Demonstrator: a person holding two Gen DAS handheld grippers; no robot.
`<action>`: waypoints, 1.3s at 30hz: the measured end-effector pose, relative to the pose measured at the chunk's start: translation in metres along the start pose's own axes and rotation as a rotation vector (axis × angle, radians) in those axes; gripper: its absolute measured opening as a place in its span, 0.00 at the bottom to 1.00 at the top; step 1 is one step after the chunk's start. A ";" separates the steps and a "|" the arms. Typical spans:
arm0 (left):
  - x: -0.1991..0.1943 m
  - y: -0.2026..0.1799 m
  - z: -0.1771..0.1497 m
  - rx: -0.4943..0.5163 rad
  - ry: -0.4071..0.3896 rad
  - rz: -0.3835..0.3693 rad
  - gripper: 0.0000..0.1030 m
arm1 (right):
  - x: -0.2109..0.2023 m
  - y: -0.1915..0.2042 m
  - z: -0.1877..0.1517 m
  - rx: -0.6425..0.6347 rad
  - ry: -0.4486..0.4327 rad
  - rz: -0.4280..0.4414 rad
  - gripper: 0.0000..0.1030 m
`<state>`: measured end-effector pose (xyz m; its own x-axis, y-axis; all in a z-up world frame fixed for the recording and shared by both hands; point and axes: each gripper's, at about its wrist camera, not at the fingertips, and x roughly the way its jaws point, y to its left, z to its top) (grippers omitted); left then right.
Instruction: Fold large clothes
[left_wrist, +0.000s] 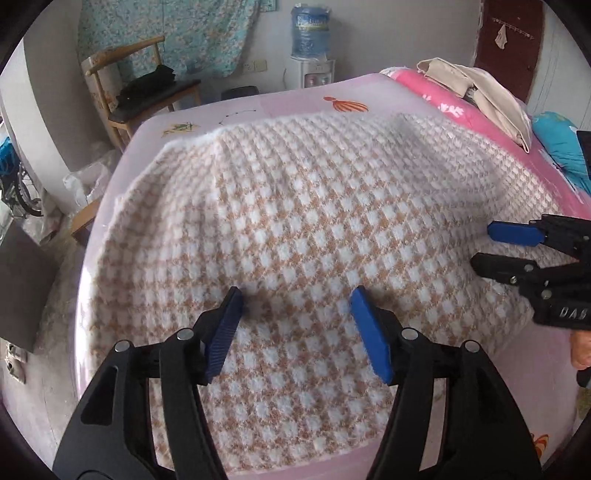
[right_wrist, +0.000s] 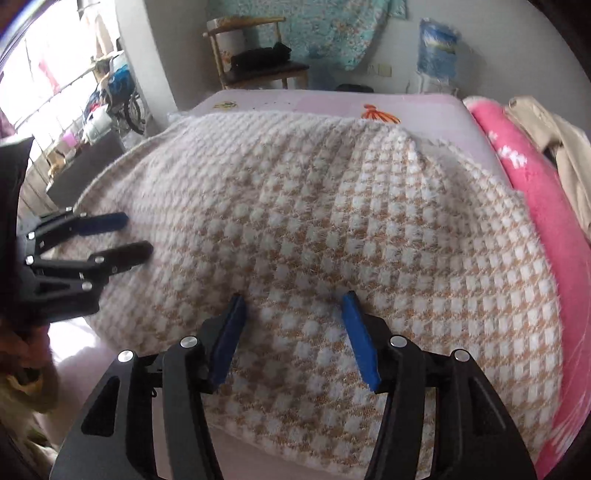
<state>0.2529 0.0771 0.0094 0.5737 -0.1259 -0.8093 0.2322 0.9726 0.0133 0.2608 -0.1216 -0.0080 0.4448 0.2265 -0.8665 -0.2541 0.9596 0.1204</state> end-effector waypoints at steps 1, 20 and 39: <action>-0.011 0.003 -0.003 -0.026 -0.011 -0.030 0.56 | -0.013 0.007 -0.003 -0.030 -0.025 -0.026 0.51; -0.022 0.079 -0.074 -0.301 -0.045 -0.101 0.80 | -0.046 -0.084 -0.094 0.317 -0.103 -0.152 0.54; -0.157 0.009 -0.072 -0.241 -0.235 0.069 0.92 | -0.176 0.051 -0.102 0.036 -0.313 -0.263 0.94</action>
<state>0.1079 0.1202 0.0941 0.7537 -0.0723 -0.6532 0.0102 0.9951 -0.0984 0.0821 -0.1296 0.1011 0.7319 0.0072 -0.6813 -0.0693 0.9955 -0.0639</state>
